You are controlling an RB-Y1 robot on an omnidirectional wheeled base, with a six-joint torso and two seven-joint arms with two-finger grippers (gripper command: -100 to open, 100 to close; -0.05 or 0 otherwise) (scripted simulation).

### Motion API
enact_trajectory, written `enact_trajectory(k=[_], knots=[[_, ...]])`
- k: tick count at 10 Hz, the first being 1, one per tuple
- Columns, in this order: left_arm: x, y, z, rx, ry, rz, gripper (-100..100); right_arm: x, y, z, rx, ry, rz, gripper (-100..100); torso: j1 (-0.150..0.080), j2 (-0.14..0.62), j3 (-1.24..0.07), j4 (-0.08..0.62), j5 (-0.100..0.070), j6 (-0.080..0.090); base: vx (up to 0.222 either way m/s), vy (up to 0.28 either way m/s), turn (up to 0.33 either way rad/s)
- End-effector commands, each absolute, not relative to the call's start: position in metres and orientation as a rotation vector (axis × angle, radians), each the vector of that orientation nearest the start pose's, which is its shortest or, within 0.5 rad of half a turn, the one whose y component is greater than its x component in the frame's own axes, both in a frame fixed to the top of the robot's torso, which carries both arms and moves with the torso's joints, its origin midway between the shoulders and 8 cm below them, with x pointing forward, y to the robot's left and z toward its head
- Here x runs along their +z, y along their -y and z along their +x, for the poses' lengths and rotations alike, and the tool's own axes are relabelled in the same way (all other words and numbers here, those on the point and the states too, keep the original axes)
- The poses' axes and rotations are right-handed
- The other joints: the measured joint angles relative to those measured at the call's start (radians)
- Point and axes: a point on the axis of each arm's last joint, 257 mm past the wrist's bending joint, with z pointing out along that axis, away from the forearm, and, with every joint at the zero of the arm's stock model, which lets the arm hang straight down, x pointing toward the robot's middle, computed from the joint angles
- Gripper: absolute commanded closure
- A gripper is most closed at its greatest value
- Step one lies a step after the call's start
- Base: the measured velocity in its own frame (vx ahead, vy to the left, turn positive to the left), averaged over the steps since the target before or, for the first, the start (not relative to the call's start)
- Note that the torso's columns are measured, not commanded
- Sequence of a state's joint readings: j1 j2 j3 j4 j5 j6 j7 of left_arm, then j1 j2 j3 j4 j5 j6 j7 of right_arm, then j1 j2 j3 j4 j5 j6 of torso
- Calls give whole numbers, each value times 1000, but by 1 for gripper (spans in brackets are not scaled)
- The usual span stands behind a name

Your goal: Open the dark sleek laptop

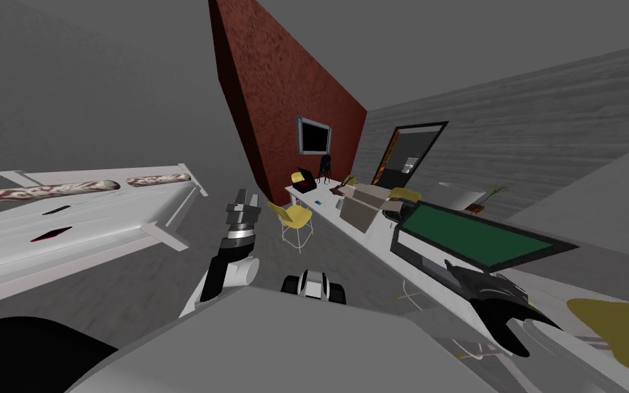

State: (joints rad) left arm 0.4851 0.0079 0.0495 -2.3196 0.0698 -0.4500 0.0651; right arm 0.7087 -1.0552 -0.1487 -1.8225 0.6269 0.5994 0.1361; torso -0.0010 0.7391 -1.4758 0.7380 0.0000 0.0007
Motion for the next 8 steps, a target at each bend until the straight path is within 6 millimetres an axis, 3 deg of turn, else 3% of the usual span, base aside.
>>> enact_trajectory(k=[1, 4, 8], knots=[[39, -300, 341, -1366, -551, -709, 0, -184, 696, 297, -980, -1888, 158, -100, -1, 1, 1, 1, -1, -1, 156, 55, 213], [39, -300, 341, -1366, -551, -709, 0, -150, 727, 294, -1155, -1847, 82, -100, 1, -3, -2, -1, 0, 0, 199, 49, 167], [39, -300, 341, -1366, -551, -709, 0, -107, 751, 298, -1325, -1780, -10, -100, 2, 1, 1, 1, 0, 0, 168, 50, 133]])
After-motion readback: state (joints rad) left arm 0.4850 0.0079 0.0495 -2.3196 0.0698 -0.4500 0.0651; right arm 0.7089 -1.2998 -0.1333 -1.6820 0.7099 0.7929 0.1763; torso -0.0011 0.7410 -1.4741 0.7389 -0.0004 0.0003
